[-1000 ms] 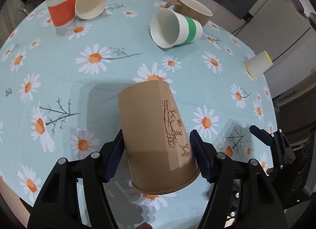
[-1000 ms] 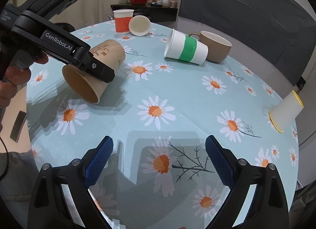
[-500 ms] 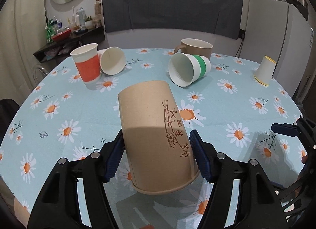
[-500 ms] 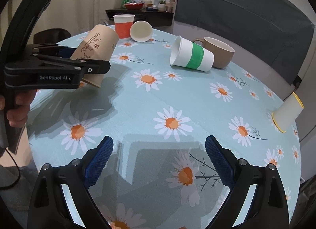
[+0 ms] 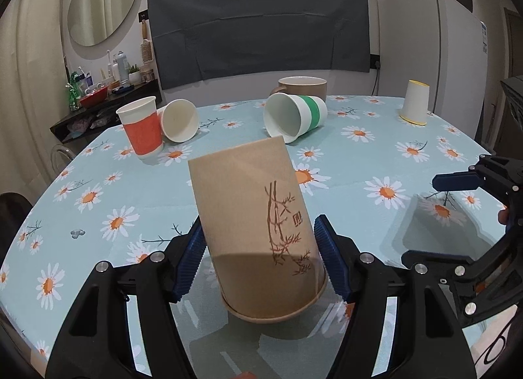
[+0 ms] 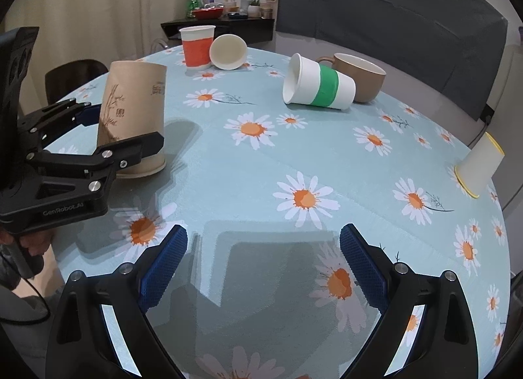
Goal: Flip cup upside down
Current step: 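Grasp the tan cup body with the left gripper and rotate it rim-down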
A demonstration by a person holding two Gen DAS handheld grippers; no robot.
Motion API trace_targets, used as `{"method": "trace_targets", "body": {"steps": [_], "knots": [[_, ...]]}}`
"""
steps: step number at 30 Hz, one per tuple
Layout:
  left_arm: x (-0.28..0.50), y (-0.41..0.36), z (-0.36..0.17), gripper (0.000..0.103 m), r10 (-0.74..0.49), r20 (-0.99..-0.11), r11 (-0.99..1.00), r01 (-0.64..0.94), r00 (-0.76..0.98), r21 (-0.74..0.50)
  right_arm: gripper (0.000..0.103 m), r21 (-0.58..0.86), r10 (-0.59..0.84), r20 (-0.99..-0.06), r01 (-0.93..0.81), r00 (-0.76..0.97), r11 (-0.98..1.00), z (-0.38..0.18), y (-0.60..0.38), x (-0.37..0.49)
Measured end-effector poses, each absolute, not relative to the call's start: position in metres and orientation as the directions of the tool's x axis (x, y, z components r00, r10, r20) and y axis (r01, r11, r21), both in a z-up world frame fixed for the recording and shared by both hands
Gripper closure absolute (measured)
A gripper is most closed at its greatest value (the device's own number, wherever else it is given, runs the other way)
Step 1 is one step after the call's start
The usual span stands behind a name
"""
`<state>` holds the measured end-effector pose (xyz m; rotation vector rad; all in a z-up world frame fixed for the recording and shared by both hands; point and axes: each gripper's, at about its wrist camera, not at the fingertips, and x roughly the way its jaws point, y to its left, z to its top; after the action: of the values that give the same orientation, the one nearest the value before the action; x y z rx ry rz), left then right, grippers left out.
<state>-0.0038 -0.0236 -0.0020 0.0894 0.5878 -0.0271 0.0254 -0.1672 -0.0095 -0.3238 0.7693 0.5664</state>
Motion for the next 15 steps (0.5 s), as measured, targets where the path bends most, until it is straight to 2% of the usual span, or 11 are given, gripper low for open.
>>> {"method": "trace_targets", "body": {"steps": [4, 11, 15], "knots": [[-0.01, -0.029, -0.01, 0.037, 0.009, -0.562, 0.99, 0.073, 0.827, 0.124, 0.013, -0.073, 0.352, -0.729, -0.579, 0.586, 0.812, -0.009, -0.168, 0.024], [-0.005, -0.026, -0.011, 0.042, -0.007, -0.606, 0.989, 0.094, 0.795, 0.112, 0.013, -0.07, 0.347, -0.729, -0.569, 0.59, 0.82, -0.01, -0.168, 0.021], [0.005, -0.029, -0.005, 0.042, 0.028, -0.604, 0.984, 0.084, 0.797, 0.156, 0.013, -0.073, 0.341, -0.728, -0.562, 0.595, 0.824, -0.011, -0.169, 0.023]]}}
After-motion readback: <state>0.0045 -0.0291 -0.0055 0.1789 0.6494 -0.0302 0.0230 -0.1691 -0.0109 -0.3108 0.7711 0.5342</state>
